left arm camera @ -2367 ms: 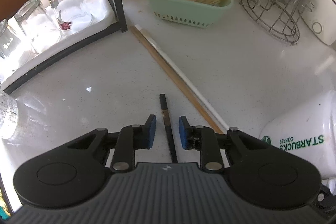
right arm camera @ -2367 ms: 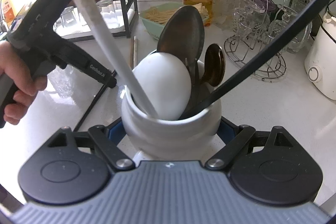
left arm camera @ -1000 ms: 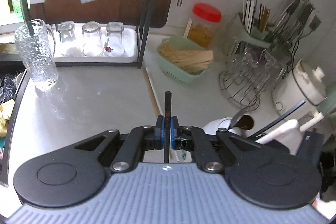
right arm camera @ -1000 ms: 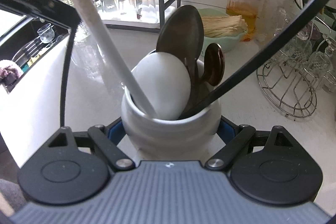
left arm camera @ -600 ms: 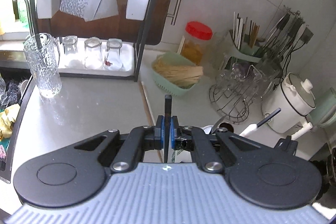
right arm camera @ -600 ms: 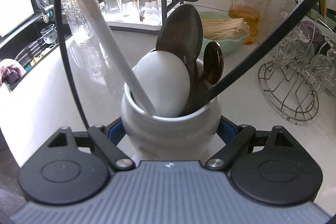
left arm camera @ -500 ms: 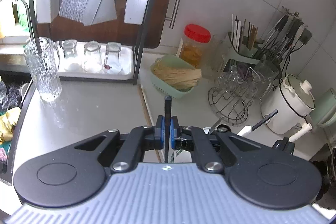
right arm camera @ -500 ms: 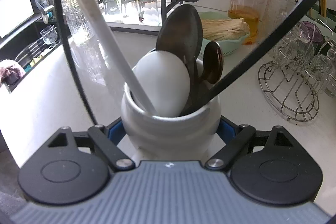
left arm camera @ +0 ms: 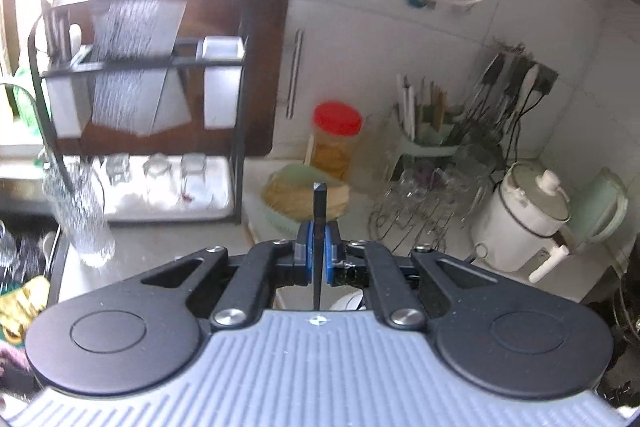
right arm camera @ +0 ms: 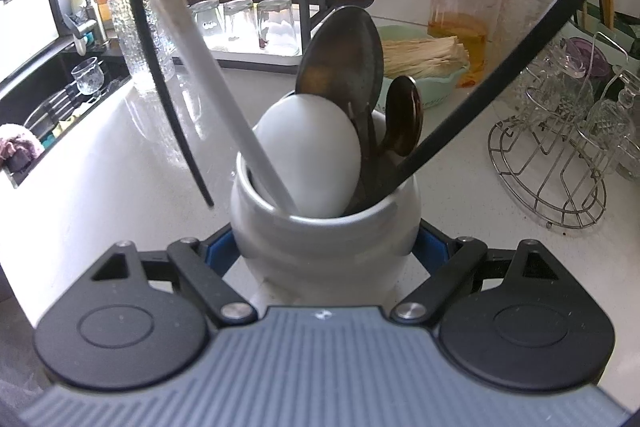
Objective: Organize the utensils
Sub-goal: 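Lift the black chopstick with the left tool and carry it over the mug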
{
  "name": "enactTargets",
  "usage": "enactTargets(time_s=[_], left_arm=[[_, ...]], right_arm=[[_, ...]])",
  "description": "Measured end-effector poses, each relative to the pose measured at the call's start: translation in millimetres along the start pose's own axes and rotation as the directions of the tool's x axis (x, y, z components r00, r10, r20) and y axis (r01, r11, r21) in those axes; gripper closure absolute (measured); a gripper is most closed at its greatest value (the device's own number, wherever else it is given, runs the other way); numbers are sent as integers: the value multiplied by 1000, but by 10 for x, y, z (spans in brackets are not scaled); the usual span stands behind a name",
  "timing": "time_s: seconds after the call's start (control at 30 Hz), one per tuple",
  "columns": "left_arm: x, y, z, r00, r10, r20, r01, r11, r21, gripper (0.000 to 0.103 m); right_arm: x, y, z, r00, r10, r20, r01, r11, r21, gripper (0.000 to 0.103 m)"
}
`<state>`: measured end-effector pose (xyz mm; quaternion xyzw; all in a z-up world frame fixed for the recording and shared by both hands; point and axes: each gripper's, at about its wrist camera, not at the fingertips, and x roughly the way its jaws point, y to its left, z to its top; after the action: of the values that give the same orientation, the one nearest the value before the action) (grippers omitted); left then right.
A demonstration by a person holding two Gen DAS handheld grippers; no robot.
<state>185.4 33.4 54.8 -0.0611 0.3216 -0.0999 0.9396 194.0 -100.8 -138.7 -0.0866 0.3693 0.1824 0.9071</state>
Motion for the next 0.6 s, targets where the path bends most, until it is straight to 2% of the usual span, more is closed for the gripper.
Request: enactTargets(time_s=[0.6], left_arm=[[-313, -406, 430, 990, -81, 115, 73, 994, 80, 97]], right_arm=[[-9, -17, -29, 1000, 9, 14, -9, 1000, 10, 12]])
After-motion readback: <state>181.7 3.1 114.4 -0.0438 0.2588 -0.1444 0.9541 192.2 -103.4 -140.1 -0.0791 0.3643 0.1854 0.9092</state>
